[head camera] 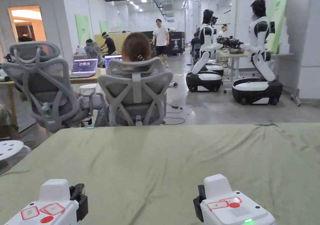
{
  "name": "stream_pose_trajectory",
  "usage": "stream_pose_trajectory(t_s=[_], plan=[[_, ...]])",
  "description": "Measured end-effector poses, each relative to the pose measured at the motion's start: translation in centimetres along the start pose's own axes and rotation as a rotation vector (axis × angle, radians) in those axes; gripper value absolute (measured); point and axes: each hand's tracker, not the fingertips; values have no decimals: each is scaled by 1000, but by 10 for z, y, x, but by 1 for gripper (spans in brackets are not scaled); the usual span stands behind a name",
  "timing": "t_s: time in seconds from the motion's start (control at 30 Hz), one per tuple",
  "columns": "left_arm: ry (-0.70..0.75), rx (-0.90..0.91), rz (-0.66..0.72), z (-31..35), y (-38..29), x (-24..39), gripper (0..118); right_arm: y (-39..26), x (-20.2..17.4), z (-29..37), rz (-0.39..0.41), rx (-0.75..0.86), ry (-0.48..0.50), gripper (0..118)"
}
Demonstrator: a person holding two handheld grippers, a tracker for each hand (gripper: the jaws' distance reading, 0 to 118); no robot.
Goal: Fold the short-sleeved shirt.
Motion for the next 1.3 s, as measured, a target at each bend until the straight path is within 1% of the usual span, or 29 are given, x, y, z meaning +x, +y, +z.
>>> stream_pose_trajectory(t_s=[0.13,0.17,0.2,0.3,0.4,0.6,0.63,0.67,0.7,0.73,0.77,0.83,0.87,0.9,0.93,0.97,1.0,1.03,1.13,1.3], plan=[[-61,97,-17,-1,32,77,0,19,71,33,29,74,-119,0],[-66,102,-22,0,38,94,0,22,85,40,16,92,-135,0],[-68,119,-24,0,43,108,0,24,99,47,8,93,-124,0],[-80,145,-10,-1,53,140,0,25,126,58,23,108,-163,0],[-83,161,-23,-2,55,158,0,24,147,63,-5,137,-173,0],[-48,153,-28,-2,53,159,0,26,157,59,-12,150,-178,1],[-41,154,-26,-1,54,158,0,25,157,58,-17,152,-176,3],[-37,157,-20,0,55,157,3,25,158,56,-24,150,-173,6],[-35,157,-20,-1,55,156,11,24,157,53,-33,147,-169,9],[-33,155,-22,-2,55,155,26,24,156,51,-39,147,-166,17],[-26,152,-29,-3,55,154,38,23,155,49,-41,144,-165,24],[-28,149,-34,-3,56,154,55,24,153,46,-38,137,-160,38],[-29,150,-34,-3,56,154,61,24,151,46,-37,136,-158,46],[-29,154,-36,-3,57,154,68,25,150,46,-37,138,-159,59],[-29,155,-35,-2,58,155,82,25,149,45,-38,141,-161,79],[-28,154,-40,-3,58,156,94,26,149,44,-38,144,-160,94],[-29,150,-50,-5,58,156,105,26,148,44,-37,148,-157,107],[-34,146,-59,-5,58,157,114,27,148,45,-38,152,-154,118],[-53,138,-65,-5,59,160,118,29,146,48,-44,158,-147,118],[-57,142,-62,-5,59,164,118,29,140,47,-21,133,-158,118]])
